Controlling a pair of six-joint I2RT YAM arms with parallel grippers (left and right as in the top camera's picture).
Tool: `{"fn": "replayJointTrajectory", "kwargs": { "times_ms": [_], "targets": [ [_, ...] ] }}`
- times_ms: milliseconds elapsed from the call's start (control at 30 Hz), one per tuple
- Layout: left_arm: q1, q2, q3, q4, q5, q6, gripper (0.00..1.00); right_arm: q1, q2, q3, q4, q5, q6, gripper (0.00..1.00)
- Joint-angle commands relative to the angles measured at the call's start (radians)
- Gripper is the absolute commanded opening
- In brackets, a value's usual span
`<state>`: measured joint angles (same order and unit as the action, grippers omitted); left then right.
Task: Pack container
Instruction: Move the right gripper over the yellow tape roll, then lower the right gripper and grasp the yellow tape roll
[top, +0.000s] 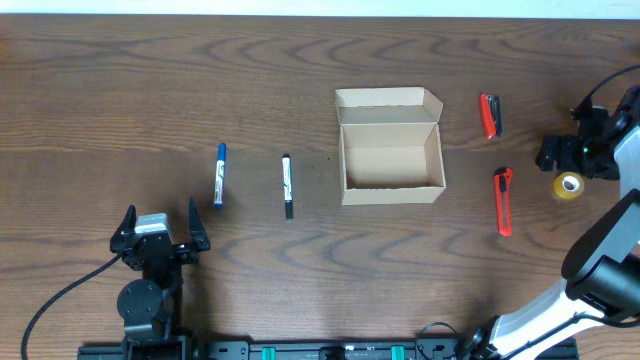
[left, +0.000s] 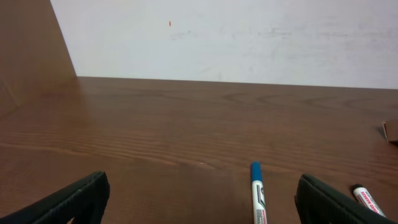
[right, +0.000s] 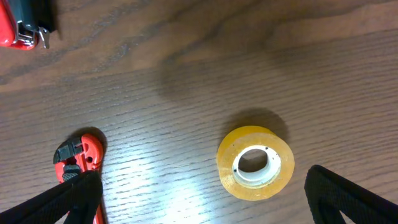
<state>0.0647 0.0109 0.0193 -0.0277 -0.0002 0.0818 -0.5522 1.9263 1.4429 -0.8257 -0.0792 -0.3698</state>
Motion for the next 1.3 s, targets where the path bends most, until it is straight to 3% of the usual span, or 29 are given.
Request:
{"fn": "replayJointTrajectory", "kwargs": {
  "times_ms": [0, 1267],
  "targets": [
    [0.005, -0.007, -0.015, -0.049, -0.002, -0.003, 0.95, 0.008, 0.03, 0.016, -0.005, -0.013, -0.008, 0.99],
    [0.005, -0.007, -0.015, -0.049, -0.002, -0.003, 0.95, 0.011, 0.089, 0.009, -0.005, 0.019, 0.062, 0.99]
  ]
}}
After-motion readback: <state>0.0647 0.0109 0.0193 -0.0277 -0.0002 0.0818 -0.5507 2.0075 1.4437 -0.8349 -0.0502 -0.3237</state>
